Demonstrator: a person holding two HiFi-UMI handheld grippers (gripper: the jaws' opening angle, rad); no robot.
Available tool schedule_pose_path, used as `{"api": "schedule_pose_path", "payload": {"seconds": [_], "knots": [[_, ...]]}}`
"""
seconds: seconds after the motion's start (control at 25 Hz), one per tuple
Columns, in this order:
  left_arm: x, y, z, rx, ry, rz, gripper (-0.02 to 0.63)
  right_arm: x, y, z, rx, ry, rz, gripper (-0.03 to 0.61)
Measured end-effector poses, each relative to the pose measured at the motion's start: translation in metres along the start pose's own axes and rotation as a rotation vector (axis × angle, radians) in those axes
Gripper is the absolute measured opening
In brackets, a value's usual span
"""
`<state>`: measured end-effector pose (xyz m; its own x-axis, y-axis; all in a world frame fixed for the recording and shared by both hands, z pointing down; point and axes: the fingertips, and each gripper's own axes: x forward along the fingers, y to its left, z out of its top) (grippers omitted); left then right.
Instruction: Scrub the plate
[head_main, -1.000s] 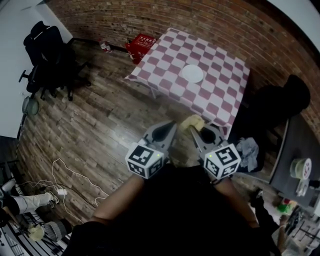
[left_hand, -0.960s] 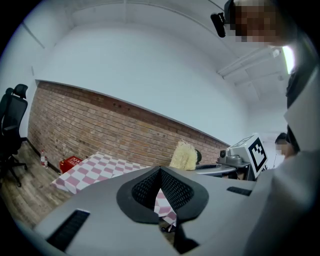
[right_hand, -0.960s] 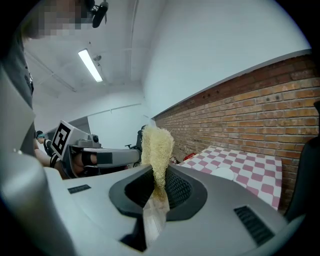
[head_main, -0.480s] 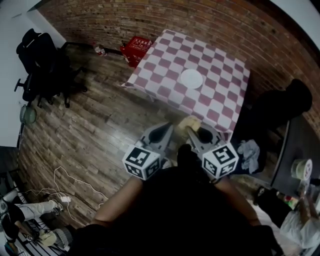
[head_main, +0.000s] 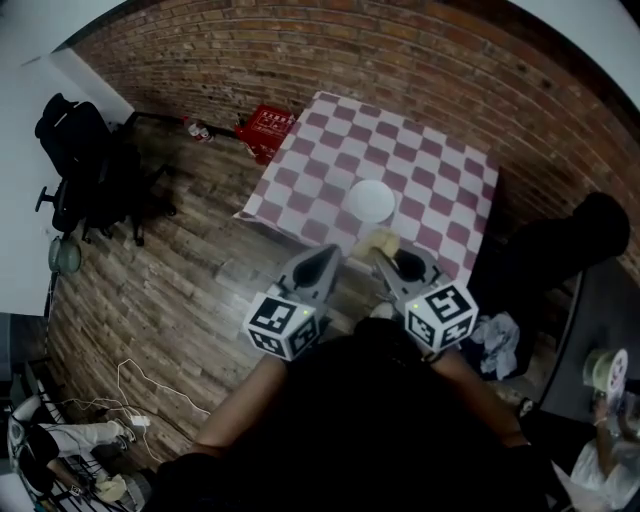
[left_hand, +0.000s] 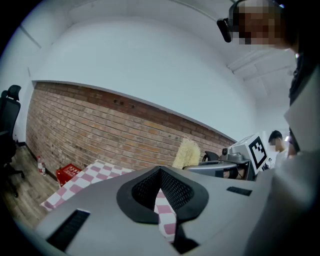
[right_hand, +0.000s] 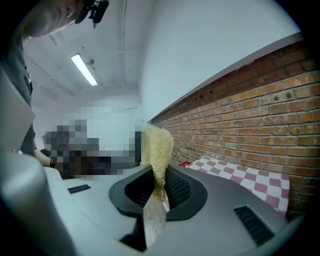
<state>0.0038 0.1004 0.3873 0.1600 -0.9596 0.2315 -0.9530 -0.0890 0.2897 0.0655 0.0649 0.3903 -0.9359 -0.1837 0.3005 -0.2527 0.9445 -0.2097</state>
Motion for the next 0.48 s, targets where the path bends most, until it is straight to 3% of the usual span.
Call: {"api": "schedule_pose_path", "payload": {"seconds": [0.48], "knots": [[0.131,-0.033,0.023,0.03,0.097,-0.123,0.008,-0.017,-0.127,0.022,0.086,-0.024,-0.066,0.046]]}}
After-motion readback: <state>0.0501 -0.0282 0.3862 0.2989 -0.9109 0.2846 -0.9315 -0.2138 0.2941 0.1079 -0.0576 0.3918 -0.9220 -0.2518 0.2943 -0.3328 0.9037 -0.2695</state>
